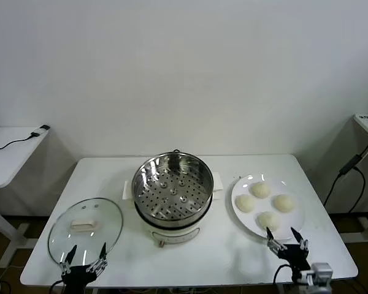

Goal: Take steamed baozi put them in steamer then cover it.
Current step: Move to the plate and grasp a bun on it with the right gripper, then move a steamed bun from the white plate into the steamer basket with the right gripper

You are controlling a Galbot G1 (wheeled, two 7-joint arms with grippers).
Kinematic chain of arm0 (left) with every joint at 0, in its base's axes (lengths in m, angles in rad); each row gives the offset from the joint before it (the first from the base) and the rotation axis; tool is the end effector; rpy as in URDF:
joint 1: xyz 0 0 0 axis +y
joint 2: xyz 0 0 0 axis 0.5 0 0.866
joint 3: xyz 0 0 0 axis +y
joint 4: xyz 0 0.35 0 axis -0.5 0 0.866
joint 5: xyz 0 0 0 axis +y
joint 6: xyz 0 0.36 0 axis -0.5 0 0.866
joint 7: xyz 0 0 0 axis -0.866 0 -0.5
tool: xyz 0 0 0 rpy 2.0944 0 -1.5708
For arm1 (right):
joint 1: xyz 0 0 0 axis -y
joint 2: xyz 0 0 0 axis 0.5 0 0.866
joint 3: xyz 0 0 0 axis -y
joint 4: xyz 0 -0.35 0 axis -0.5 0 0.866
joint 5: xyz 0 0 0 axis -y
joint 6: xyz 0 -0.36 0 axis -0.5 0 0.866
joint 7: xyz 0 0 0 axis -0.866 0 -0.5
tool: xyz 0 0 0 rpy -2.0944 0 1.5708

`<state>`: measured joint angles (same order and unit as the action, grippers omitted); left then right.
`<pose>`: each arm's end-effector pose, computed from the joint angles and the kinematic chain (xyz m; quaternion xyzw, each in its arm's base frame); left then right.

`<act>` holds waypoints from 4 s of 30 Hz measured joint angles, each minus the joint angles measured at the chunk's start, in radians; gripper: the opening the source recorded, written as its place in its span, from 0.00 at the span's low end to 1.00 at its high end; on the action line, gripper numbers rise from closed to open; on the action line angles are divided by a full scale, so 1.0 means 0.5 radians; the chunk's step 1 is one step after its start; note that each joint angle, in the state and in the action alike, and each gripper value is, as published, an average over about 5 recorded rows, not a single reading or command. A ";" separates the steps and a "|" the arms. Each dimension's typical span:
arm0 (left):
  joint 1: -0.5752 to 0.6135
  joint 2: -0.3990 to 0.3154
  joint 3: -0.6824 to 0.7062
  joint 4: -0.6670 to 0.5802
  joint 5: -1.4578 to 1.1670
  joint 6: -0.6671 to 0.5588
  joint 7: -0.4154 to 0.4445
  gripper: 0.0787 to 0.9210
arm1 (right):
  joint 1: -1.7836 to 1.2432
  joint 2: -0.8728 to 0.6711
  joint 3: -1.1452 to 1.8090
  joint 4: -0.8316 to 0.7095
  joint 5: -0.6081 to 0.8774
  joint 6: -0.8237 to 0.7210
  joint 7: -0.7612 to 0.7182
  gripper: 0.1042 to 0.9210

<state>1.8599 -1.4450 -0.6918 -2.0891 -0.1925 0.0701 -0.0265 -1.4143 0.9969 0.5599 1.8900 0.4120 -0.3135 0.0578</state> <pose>0.0931 0.0735 -0.3364 0.0539 -0.9836 -0.0068 0.1719 0.2498 -0.1391 -0.3021 0.0333 -0.9782 0.0865 0.1859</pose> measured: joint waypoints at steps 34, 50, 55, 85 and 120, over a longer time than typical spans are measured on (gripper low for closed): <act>-0.022 0.004 0.011 -0.003 0.053 -0.023 0.066 0.88 | 3.492 -0.686 -3.289 -1.566 -0.452 0.486 -2.286 0.88; -0.018 -0.049 0.016 -0.011 0.090 -0.009 0.079 0.88 | 3.297 -0.228 -3.416 -2.144 -0.542 0.398 -2.271 0.88; -0.019 -0.064 0.025 -0.009 0.106 -0.008 0.081 0.88 | 3.220 -0.082 -3.322 -2.349 -0.587 0.425 -2.253 0.88; 0.004 -0.068 0.042 -0.030 0.111 -0.012 0.077 0.88 | 3.220 0.150 -3.261 -2.640 -0.676 0.412 -2.304 0.73; -0.003 -0.087 0.014 -0.197 0.107 0.065 0.075 0.88 | 4.299 0.648 -3.986 -1.241 -0.868 1.342 -2.157 0.73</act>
<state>1.8582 -1.4886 -0.6848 -2.1877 -0.1390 0.1024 0.0112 0.7354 1.3208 -1.4331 1.2696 -0.0217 0.3577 -1.0206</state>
